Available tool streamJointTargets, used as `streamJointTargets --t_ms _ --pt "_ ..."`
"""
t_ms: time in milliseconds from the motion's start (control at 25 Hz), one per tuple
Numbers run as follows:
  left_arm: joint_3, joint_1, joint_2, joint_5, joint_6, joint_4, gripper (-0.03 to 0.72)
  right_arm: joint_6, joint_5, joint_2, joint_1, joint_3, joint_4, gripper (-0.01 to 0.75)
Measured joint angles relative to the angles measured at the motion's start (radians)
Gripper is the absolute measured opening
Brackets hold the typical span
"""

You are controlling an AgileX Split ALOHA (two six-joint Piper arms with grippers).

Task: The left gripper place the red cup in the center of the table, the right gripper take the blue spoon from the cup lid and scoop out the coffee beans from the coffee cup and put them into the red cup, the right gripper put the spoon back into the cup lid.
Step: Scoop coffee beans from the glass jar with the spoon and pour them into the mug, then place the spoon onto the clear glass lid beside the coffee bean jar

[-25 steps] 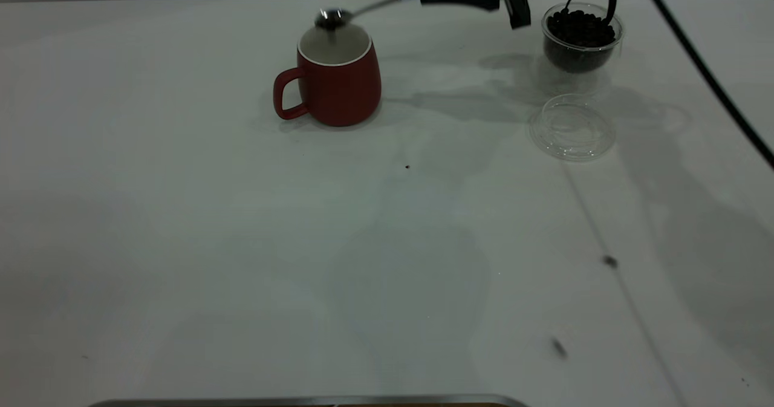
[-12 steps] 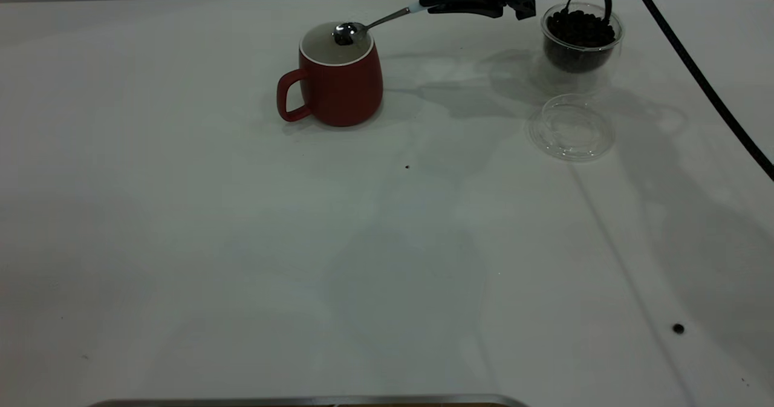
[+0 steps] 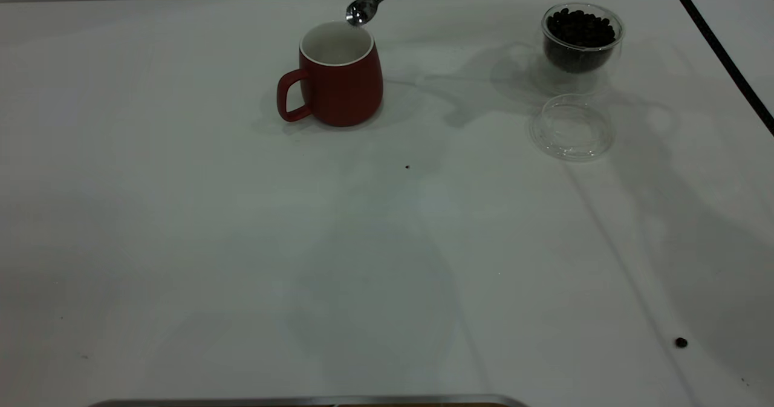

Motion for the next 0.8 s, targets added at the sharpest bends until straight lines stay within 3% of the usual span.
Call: streamJointTargets --t_ms 240,600,800 --pt "0.0 0.0 0.0 0.0 0.0 0.0 0.444 0.109 0.047 -0.061 0.034 0.0 -0.108 0.102" --pt "0.0 0.0 0.0 0.0 0.0 0.0 0.444 0.188 0.031 -0.107 0.04 0.0 -0.166 0.102" --pt "0.0 0.0 0.0 0.0 0.0 0.0 0.444 0.31 0.163 -0.199 0.04 0.0 -0.319 0.102"
